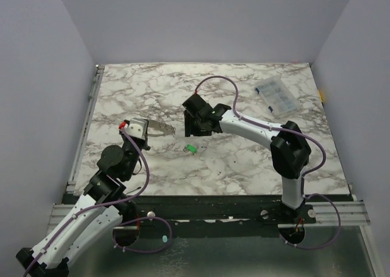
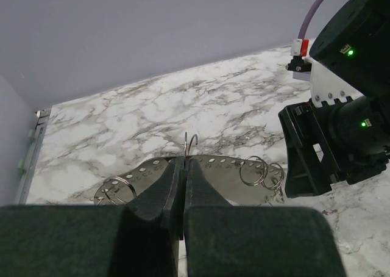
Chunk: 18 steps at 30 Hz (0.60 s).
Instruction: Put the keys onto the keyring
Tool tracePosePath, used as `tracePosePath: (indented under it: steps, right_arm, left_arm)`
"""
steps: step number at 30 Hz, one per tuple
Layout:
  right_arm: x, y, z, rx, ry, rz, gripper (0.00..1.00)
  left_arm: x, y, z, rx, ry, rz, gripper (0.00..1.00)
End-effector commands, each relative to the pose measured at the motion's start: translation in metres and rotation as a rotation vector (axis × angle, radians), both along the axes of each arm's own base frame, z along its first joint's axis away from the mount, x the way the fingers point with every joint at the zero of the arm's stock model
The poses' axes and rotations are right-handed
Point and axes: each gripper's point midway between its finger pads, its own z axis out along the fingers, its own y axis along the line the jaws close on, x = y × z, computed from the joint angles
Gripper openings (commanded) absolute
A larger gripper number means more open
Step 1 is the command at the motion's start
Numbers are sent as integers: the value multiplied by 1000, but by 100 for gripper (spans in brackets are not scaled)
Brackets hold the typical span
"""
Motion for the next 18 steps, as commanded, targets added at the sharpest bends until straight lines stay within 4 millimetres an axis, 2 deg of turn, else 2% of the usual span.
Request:
tracePosePath:
  steps: [1,4,7,10,18]
  right_arm:
    - [-5,6,-7,10,68,-91,62]
    - [-8,9,-20,-6,126,-152,61]
    - [-9,15,-23,-25,127,-216,61]
    - [-15,19,-38,-53,165,-245,60]
    - [-17,18,-57,-58,186,-307,53]
  left_arm:
    - [-1,6,25,-54,-48,9,0]
    - [0,8,26,-62,-53,10,0]
    - [1,10,27,-67,-57,15,0]
    - [1,11,27,-68,-60,16,0]
    - [1,13,27,-65,-64,21,0]
